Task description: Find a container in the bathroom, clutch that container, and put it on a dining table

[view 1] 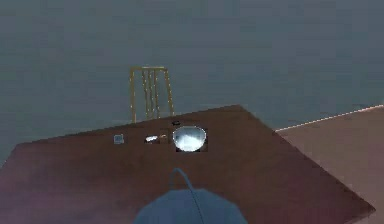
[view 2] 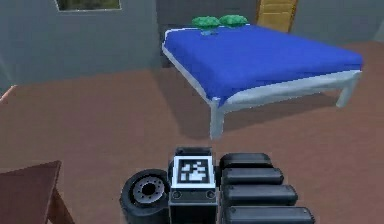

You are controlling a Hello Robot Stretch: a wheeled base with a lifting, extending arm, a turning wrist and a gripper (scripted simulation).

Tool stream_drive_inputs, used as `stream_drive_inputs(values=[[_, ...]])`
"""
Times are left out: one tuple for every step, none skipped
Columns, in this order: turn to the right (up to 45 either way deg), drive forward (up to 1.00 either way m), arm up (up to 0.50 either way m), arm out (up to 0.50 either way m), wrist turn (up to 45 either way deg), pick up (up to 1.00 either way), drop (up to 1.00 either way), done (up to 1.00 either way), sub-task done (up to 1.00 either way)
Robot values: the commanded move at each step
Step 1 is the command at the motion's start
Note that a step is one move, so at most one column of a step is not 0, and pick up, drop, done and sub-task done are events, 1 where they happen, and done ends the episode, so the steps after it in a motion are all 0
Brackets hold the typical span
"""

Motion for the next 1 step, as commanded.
stream_drive_inputs(values=[[24.0, 0.0, 0.0, 0.0, 0.0, 0.0, 0.0, 0.0, 0.0]])
